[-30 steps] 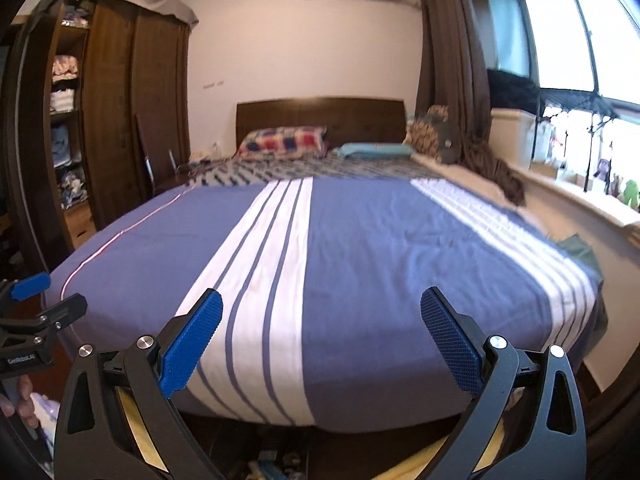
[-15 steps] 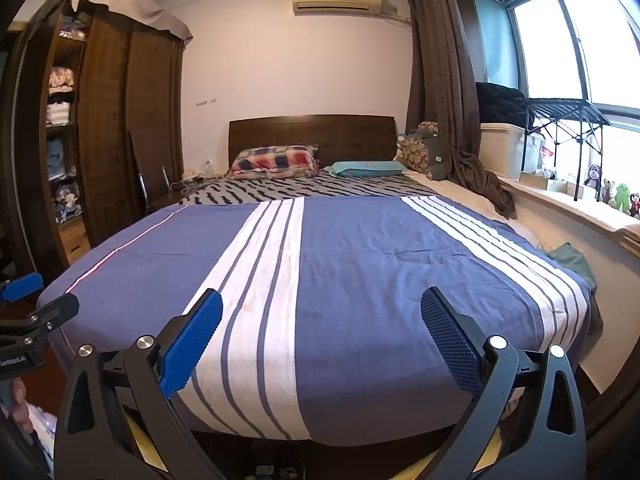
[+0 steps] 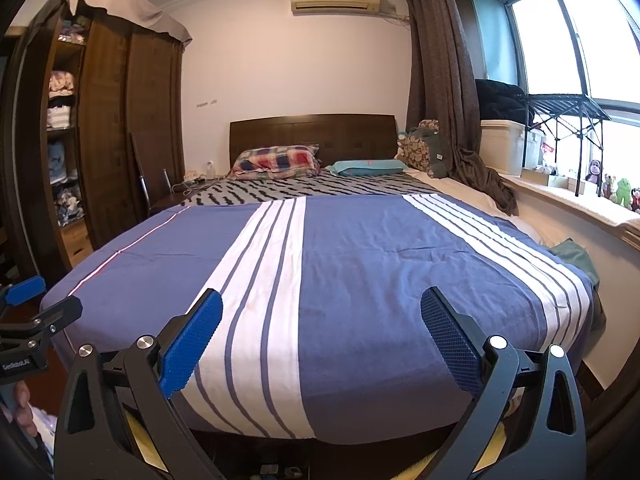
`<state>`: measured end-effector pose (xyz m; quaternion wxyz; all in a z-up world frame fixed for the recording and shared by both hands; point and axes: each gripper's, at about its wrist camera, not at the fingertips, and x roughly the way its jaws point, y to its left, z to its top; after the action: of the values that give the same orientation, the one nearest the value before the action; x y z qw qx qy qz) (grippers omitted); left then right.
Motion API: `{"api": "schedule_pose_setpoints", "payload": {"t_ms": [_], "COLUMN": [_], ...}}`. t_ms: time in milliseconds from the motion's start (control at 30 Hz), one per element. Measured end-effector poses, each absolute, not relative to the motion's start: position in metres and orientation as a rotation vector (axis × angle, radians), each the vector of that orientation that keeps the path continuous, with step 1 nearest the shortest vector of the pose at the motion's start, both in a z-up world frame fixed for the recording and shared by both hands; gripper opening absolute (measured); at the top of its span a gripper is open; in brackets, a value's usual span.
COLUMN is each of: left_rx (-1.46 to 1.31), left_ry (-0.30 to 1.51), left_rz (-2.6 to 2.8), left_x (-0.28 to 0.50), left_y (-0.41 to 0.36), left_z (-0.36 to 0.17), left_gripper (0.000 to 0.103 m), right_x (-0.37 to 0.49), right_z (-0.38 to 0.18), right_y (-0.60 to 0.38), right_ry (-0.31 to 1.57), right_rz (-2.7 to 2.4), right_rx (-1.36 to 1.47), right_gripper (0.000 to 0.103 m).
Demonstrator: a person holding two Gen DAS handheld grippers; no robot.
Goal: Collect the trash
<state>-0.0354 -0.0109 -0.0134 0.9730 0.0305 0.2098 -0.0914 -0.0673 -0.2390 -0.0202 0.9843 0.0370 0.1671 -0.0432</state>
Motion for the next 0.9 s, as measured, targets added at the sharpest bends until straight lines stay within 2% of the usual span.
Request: {"api": "schedule_pose_setpoints", "payload": {"t_ms": [900], "left_rx": [0.059], "left_ry": [0.420], "left_rz": [-0.180], "left_x": [-0.0373], "left_y": [-0.0108], "left_z": [-0.0140], "left_gripper": [0.095], "right_x": [-0.0653], "right_z": [-0.0210], "right_y": [-0.2321], "right_ry": [0.343], "right_rz": [-0.065], "right_rx": [0.079], "right_gripper": [0.099]}}
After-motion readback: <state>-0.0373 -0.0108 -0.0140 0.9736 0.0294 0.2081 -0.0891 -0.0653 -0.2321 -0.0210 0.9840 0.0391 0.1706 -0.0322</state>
